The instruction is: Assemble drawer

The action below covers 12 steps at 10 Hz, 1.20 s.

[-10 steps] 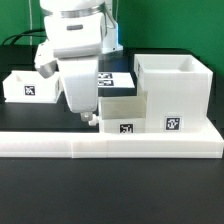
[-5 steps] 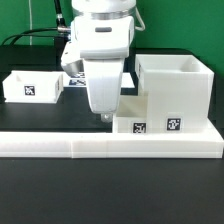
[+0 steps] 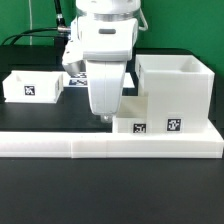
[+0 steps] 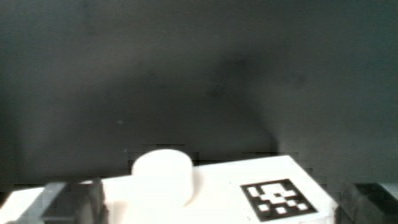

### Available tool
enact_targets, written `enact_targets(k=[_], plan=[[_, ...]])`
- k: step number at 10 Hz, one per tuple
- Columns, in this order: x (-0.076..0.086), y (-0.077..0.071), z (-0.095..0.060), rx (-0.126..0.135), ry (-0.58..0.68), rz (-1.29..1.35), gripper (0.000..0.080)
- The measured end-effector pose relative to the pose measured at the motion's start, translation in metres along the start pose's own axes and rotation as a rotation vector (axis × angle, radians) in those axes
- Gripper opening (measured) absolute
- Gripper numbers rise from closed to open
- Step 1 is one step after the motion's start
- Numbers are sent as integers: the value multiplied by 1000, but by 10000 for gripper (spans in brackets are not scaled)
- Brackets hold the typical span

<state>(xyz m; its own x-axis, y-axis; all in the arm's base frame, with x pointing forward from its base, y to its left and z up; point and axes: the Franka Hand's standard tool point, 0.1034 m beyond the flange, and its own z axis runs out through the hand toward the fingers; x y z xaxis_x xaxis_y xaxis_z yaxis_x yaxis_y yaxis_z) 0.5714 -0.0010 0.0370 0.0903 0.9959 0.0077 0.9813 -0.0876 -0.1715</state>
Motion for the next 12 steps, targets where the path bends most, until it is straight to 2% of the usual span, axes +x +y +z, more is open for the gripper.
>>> enact_targets(k=[1,2,3,4,5,7,9,12], plan=[[-2,0,0,0,1,-6,648],[-16,0,0,20,6,-139,648],[-22,4,-4,47,10,-160,648],[-16,12,-10,61,14,-157,648],[-4,18,-14,54,18,-110,648],[21,17,-13,55,19,-43,648],[39,13,-11,62,14,-15,649],[39,12,-12,58,-11,-16,648]])
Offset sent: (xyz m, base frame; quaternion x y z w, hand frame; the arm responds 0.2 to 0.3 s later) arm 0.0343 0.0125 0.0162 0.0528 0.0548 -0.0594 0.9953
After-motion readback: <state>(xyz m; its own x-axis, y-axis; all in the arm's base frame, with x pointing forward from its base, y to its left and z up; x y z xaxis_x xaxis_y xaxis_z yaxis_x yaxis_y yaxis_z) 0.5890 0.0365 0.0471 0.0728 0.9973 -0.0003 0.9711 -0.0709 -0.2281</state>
